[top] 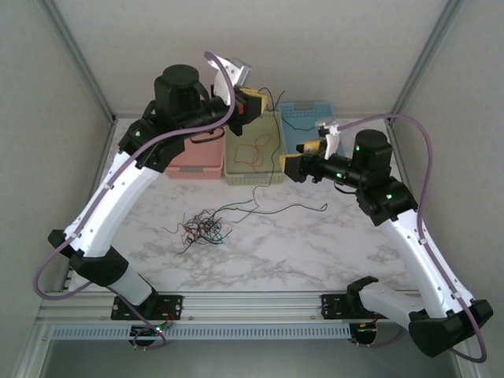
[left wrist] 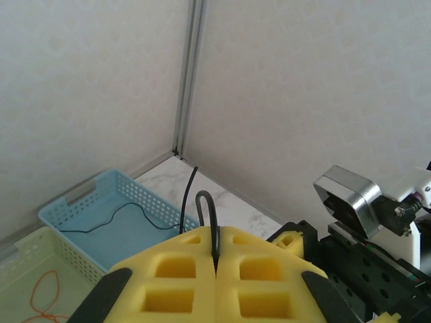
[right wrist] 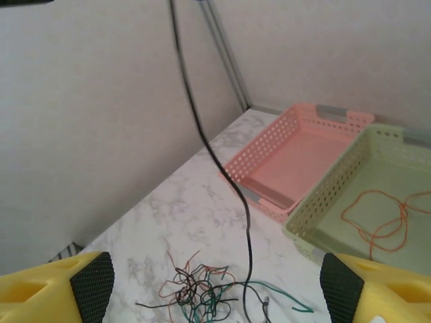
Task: Untangle the cables
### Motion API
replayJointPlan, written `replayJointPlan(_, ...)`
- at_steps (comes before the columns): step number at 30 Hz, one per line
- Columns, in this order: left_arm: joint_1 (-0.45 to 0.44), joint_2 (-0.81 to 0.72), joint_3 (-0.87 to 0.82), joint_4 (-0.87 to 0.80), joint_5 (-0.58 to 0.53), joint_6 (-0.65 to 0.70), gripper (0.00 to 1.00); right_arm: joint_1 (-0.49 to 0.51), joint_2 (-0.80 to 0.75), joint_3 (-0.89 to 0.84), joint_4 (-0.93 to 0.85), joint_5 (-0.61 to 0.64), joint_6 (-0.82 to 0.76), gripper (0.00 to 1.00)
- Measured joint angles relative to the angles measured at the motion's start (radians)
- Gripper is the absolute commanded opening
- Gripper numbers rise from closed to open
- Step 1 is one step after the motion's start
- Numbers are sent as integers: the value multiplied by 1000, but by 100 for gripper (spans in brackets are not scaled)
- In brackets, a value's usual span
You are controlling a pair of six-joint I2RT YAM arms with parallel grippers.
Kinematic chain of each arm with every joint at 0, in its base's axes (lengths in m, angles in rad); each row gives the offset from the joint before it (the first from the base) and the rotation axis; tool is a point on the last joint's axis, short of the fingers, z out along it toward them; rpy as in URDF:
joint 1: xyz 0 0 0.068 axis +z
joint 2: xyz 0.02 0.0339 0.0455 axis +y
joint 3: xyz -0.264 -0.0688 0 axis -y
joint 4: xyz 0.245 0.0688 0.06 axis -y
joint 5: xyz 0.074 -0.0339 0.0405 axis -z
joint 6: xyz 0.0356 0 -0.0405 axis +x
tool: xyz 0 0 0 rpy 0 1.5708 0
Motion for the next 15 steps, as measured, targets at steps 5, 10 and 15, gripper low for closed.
replayJointPlan(5,0,-27,-24,1,20,-1,0,39,85,78,-20,2,-53,78)
replayJointPlan(10,0,-47,-54,2,34,-2,0,68,161,141,-36,20,-81,70)
replayJointPlan(15,0,-63,-92,1,41,-1,0,72,226,206,-49,58,-90,24)
